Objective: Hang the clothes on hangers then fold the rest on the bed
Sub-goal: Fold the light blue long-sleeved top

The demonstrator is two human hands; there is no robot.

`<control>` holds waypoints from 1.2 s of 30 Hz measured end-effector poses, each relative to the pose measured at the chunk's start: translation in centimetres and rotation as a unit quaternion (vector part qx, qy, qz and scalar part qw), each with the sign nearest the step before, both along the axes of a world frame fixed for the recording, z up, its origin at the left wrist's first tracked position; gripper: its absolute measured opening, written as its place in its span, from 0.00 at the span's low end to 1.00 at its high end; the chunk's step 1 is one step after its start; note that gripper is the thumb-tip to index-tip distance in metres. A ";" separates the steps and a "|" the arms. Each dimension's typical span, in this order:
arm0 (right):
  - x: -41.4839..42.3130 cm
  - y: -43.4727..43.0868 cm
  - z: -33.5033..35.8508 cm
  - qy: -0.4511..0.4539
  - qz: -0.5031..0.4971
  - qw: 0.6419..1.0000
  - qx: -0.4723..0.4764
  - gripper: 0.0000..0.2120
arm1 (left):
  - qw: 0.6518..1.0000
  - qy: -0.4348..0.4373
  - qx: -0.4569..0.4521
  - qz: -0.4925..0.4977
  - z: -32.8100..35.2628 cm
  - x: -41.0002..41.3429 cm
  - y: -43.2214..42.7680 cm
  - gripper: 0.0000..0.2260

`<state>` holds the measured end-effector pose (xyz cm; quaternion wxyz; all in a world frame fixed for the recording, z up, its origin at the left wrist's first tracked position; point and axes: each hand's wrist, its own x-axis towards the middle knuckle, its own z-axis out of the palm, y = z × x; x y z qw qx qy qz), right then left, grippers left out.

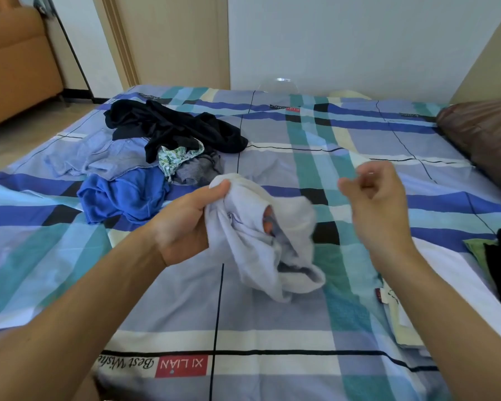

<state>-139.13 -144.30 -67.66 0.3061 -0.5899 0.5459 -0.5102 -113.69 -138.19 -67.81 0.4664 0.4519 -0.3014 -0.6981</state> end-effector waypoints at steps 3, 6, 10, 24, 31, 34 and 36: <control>1.9 2.7 1.0 0.049 0.247 0.964 0.090 0.13 | 1.000 0.021 0.020 0.008 -0.2 -0.8 0.1 0.24; 3.3 3.8 -0.2 0.125 0.336 0.917 0.174 0.30 | 0.999 0.044 0.002 -0.013 -0.3 -1.7 0.3 0.23; 4.2 3.9 -1.3 0.093 0.311 0.932 0.163 0.31 | 0.994 -0.020 -0.100 -0.033 -0.5 -2.0 0.2 0.16; 1.1 0.5 0.4 -0.246 0.197 0.945 0.086 0.15 | 0.973 -0.187 -0.120 0.060 1.0 2.0 -0.4 0.14; 0.8 1.2 0.6 -0.198 0.320 0.919 0.117 0.20 | 0.982 -0.105 -0.112 0.111 0.8 1.6 -0.5 0.14; 0.0 1.4 0.8 -0.084 0.375 0.916 0.120 0.29 | 0.970 -0.173 -0.134 0.103 0.7 1.9 -1.0 0.14; -0.6 1.2 0.9 -0.003 0.394 0.909 0.133 0.35 | 0.952 -0.242 -0.162 0.101 1.4 2.3 -1.9 0.11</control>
